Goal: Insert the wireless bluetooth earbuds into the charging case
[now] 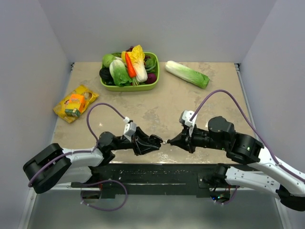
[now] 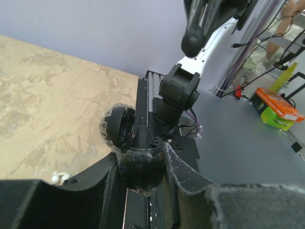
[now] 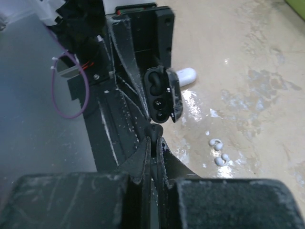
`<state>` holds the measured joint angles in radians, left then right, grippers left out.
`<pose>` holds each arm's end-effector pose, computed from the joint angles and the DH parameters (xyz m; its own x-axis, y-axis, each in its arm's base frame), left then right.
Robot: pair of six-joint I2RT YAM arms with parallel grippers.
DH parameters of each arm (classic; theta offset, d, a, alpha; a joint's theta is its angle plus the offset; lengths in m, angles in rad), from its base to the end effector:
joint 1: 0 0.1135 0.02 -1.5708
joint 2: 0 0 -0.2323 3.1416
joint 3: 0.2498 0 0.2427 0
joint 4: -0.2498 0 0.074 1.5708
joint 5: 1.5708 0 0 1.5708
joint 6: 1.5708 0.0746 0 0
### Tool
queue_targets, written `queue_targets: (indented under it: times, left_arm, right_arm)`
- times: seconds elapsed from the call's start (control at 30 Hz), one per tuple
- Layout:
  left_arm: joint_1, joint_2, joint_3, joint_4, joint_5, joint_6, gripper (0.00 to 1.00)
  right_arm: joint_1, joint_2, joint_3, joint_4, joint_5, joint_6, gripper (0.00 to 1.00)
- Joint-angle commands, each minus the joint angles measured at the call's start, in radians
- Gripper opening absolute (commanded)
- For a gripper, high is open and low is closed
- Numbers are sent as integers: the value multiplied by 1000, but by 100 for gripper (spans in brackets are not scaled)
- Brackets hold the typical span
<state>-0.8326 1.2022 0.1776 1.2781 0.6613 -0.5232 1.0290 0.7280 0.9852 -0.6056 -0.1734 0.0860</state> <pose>0.1265 -0.2071 0.1937 -0.3454 -0.2063 -0.9155 0.9366 -0.0136 -0.3503 0.0908 0.1757 0.3356 -0.2551 -0.2597 -0.9314 -0.9090 0.3928 0.1394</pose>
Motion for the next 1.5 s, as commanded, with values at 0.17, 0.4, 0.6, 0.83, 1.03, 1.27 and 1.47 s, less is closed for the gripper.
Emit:
queue_targets:
  times: [0.17,0.4,0.6,0.83,1.03,1.27,1.47]
  left_arm:
    - [1,34,103,618,132,-67,0]
    - [0,34,144,618,164,-83,0]
    - [-10,36,161,619,173,-86,0]
    - [-16,36,178,618,185,-93,0]
    - [-17,34,194,618,190,-95,0]
    - [-17,37,210,618,195,-103,0]
    - [-17,36,218,618,195,-103,0]
  right_arm:
    - [9,60,33,43,-187,-17,0]
    - [19,100,30,67,-161,-12,0]
    - [20,97,20,104,-112,-5,0]
    - [22,111,13,95,-77,-14,0]
    - [23,113,9,79,-63,-20,0]
    - [31,117,-5,73,-43,-20,0]
    - [34,134,-8,75,-12,-8,0]
